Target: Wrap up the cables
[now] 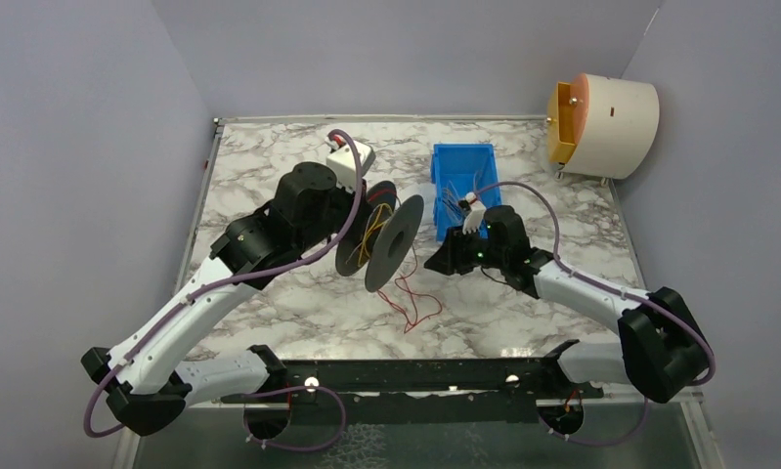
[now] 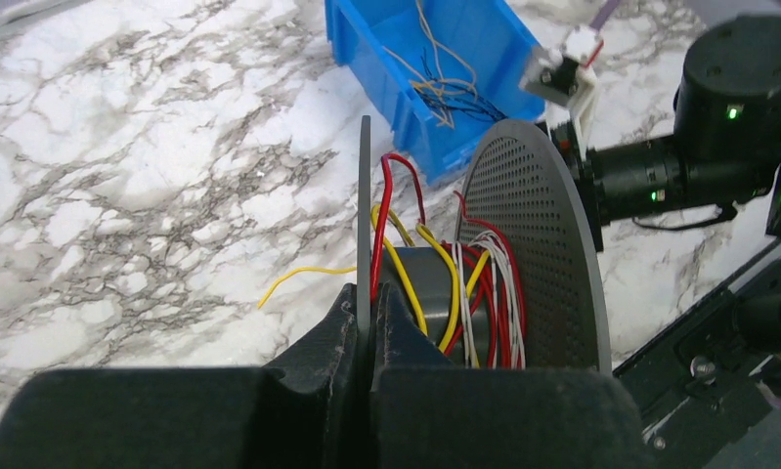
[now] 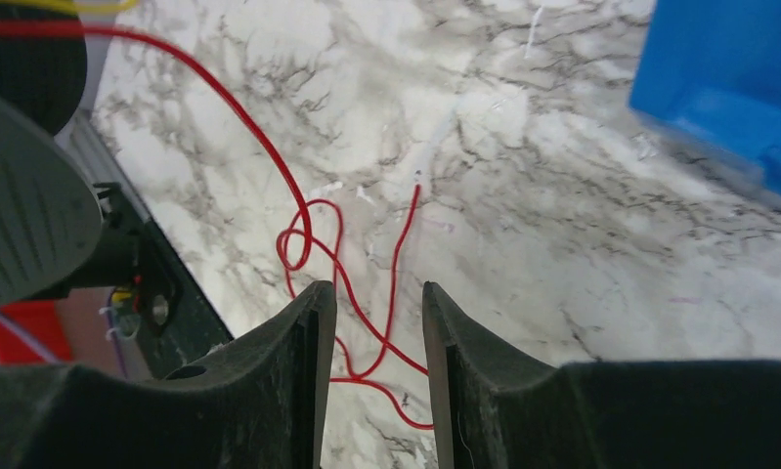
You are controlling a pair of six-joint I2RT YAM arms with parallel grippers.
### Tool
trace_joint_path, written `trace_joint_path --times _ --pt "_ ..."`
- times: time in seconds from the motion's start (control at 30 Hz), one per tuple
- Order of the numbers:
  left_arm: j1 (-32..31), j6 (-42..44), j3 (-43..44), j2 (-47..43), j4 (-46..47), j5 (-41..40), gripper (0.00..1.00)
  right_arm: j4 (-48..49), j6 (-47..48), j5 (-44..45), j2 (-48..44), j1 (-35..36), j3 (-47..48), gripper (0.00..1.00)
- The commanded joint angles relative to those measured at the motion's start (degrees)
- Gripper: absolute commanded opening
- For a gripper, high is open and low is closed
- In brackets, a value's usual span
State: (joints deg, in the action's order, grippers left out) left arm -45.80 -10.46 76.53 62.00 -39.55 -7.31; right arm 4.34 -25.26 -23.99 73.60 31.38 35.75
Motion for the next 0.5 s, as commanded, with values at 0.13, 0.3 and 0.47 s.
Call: trace_joint_path --times 0.13,0.3,0.47 --pt "0.19 -4.63 5.95 -1.14 3.65 -5.61 0.0 23.57 -9.48 -10.54 -0.22 0.19 -8.8 0.45" --pt "0.19 -5.14 7.08 -0.87 3.79 -5.75 0.0 29.2 -6.17 -8.07 1.06 1.52 -11.85 0.49" --pt "0.19 -5.25 7.75 -0.8 3.84 -5.46 0.0 35.71 -1.99 -7.99 3.23 1.58 -15.11 0.51"
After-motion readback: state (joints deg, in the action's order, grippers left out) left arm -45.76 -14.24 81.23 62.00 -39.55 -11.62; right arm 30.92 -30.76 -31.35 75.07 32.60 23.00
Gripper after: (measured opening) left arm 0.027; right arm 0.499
